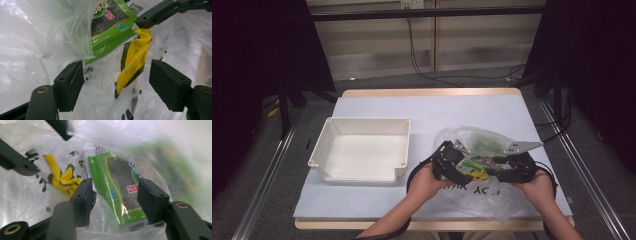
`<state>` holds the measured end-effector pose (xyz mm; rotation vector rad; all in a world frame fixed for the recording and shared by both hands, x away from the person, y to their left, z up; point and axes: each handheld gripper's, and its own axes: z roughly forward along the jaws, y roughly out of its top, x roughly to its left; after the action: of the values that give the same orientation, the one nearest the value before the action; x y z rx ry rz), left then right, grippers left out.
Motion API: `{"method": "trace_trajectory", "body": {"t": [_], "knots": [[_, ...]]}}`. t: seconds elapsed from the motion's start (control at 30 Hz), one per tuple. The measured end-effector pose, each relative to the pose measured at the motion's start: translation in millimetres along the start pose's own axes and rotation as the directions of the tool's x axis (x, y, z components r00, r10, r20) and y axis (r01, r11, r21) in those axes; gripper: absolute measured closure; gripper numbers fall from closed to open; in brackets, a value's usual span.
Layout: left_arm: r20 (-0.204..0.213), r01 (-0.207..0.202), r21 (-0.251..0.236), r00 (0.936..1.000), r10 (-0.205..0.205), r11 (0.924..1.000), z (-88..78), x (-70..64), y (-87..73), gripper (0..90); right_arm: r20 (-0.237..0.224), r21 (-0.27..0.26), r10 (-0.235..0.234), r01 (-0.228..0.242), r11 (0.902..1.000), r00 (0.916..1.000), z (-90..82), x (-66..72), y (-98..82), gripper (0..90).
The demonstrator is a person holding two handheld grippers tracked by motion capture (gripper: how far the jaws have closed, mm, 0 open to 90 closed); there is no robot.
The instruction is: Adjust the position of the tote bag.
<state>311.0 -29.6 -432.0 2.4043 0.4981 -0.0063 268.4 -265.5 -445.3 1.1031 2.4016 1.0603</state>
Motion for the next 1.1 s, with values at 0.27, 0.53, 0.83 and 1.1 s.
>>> {"method": "trace_trajectory", "body": {"t": [0.27,0.53,0.83,1.1], "knots": [[-0.025,-0.059,0.057,0.9979,0.060,0.9966,29.8,-5.2,-6.8,49.8,0.010,0.022,-0.017,0.017,0.9996,0.9998,-7.4,5.8,-17.1,40.5],[0.033,-0.018,0.084,0.9993,0.016,0.9963,22.9,-1.1,-16.4,88.5,0.090,0.067,-0.002,-0.004,0.9978,0.9959,-22.0,-9.8,-41.0,42.3],[0.060,-0.041,0.120,0.9976,0.034,0.9920,23.8,-0.7,-17.3,90.0,0.182,0.080,-0.051,0.036,0.9961,0.9820,-28.1,-21.6,-39.6,89.8],[0.092,-0.031,0.139,0.9956,0.018,0.9899,21.0,-1.6,-23.3,90.0,0.292,0.015,0.032,-0.038,0.9992,0.9559,-33.9,-57.2,-27.7,90.0]]}}
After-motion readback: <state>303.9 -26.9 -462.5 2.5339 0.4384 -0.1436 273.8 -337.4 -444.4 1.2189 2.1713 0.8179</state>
